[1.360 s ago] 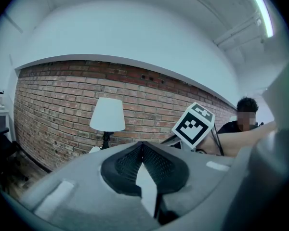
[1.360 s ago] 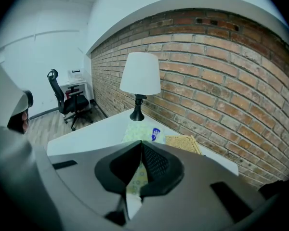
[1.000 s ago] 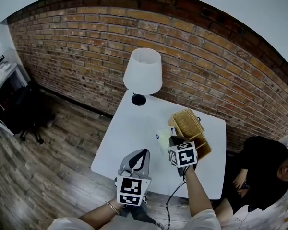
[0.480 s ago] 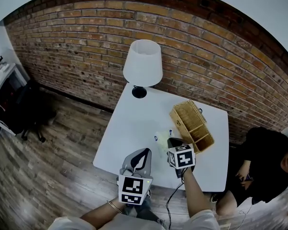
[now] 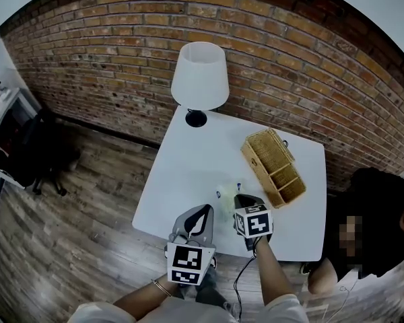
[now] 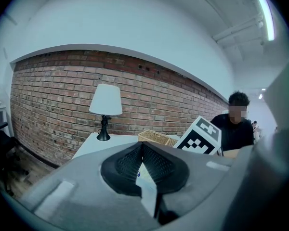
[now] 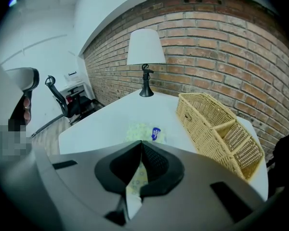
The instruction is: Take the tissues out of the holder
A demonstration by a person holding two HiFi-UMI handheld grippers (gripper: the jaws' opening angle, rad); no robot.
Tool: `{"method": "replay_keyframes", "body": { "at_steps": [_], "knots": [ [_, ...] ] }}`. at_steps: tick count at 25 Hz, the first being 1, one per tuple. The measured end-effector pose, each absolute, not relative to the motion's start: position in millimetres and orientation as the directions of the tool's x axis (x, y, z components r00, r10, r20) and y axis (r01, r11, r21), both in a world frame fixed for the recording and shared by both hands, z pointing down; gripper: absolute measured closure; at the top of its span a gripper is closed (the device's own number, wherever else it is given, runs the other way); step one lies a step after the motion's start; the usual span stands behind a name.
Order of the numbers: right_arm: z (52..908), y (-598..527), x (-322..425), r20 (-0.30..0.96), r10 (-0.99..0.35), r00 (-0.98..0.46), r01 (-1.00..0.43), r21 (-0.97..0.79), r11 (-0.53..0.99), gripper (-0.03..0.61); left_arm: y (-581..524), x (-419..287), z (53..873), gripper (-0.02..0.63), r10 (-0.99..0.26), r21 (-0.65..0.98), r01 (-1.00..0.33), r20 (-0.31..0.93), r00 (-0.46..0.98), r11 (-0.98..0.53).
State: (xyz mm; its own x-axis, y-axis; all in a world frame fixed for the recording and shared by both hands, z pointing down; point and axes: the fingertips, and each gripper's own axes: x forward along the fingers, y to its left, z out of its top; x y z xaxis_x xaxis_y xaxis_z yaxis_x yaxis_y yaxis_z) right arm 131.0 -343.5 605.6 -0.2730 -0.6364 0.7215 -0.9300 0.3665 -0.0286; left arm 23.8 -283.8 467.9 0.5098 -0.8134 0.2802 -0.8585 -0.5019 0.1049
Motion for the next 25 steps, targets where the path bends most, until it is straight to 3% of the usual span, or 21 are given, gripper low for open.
{"method": "replay_keyframes", "body": {
  "at_steps": [25],
  "knots": [
    [623.2,-336.4,124.9,0.685,-0.652,-0.327,-0.924,-0.086,0.372,0.563,-295.6,38.4,485.5,0.607,-0.802,0.117,-0.859,0.316,0.507,-0.498]
  ]
}}
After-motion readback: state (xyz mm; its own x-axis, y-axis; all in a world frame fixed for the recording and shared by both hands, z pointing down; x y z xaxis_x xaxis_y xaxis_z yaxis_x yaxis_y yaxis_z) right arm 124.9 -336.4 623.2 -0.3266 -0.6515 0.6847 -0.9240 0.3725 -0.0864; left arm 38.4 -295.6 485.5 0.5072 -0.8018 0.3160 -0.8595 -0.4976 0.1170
